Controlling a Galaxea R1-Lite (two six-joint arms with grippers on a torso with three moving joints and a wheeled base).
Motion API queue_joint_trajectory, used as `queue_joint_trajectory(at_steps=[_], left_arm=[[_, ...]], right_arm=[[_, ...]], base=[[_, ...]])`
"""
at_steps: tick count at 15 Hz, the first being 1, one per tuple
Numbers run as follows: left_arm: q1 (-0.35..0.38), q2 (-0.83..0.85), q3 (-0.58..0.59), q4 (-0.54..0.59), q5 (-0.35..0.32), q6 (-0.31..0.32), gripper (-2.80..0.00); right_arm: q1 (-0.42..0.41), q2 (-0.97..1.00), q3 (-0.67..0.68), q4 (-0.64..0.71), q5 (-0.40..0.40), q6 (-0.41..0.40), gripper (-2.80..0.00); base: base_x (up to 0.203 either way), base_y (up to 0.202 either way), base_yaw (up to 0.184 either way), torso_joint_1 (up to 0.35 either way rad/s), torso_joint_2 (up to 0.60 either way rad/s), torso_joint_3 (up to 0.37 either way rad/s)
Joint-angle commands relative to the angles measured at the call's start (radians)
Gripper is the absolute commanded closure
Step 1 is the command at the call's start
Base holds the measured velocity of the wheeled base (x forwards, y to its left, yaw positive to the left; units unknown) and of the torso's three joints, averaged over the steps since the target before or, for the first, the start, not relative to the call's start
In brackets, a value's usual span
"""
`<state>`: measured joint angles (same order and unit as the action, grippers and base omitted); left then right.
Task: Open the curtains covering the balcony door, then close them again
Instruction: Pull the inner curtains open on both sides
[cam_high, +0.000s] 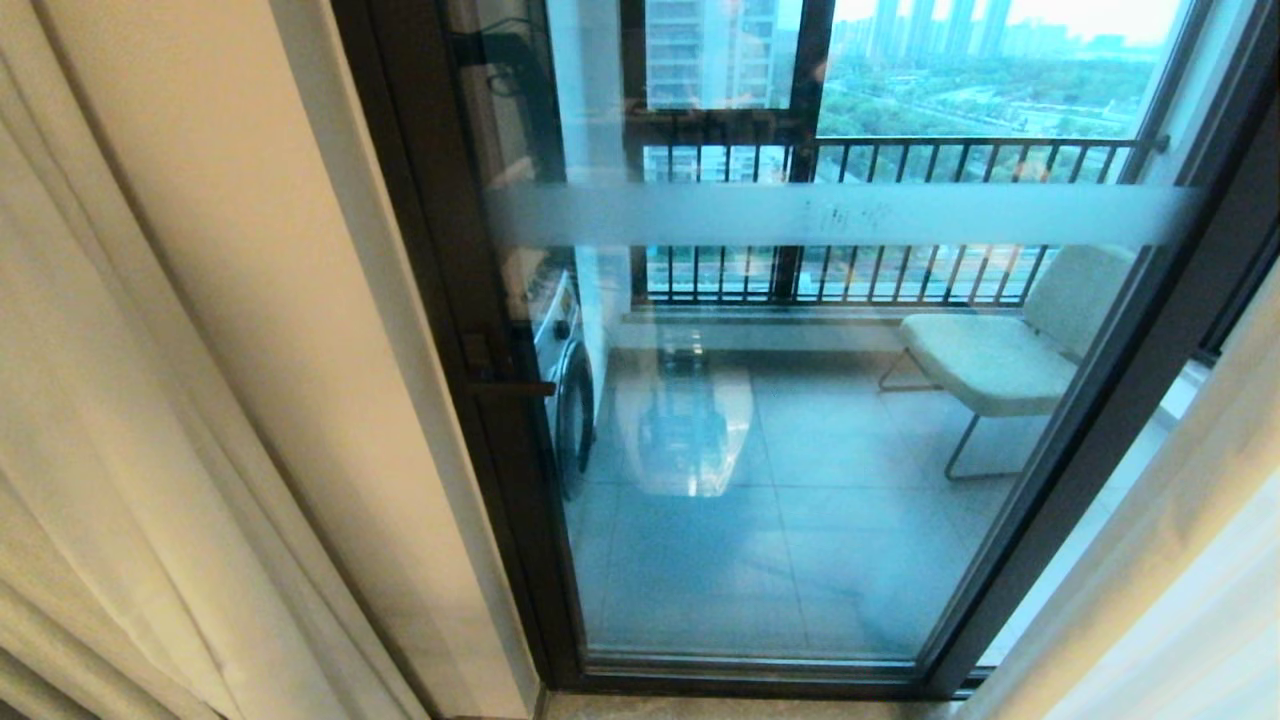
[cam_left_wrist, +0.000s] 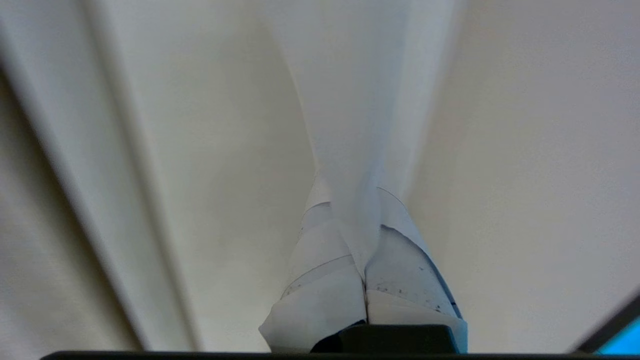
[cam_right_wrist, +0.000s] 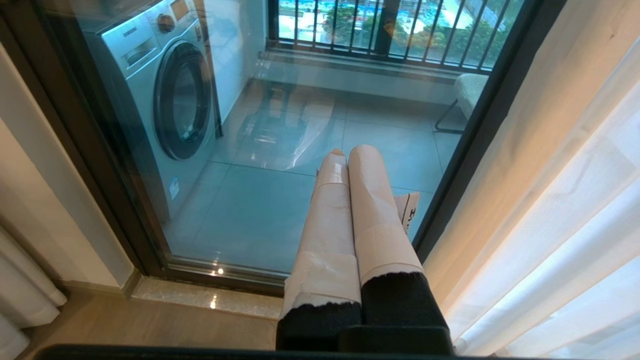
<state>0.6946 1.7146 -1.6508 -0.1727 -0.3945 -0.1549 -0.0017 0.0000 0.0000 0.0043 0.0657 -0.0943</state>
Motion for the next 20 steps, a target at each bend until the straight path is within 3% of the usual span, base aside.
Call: queue_joint_trajectory(at_steps=[1,14,15,20], left_arm=[[-0.013,-0.023,0.045,-0.024,-0.003,-0.002,0.00],[-0.041,-0.013,0.042,-0.034,0.006,-0.005,0.00],[-0.042,-0.016,0.043,-0.034,0.006,-0.005,-2.80],[-0.044,-0.053,0.063,-0.031,0.012,-0.005,-2.80]], right_arm=[[0.000,0.000,0.000,0.000,0.000,-0.001,0.00],[0.000,0.000,0.000,0.000,0.000,-0.001,0.00],[0.000,0.000,0.000,0.000,0.000,-0.001,0.00],[0.000,0.000,0.000,0.000,0.000,-0.001,0.00]], base=[[0.000,0.000,0.000,0.000,0.00,0.000],[0.000,0.000,0.000,0.000,0.00,0.000],[0.000,0.000,0.000,0.000,0.00,0.000],[0.000,0.000,0.000,0.000,0.00,0.000]])
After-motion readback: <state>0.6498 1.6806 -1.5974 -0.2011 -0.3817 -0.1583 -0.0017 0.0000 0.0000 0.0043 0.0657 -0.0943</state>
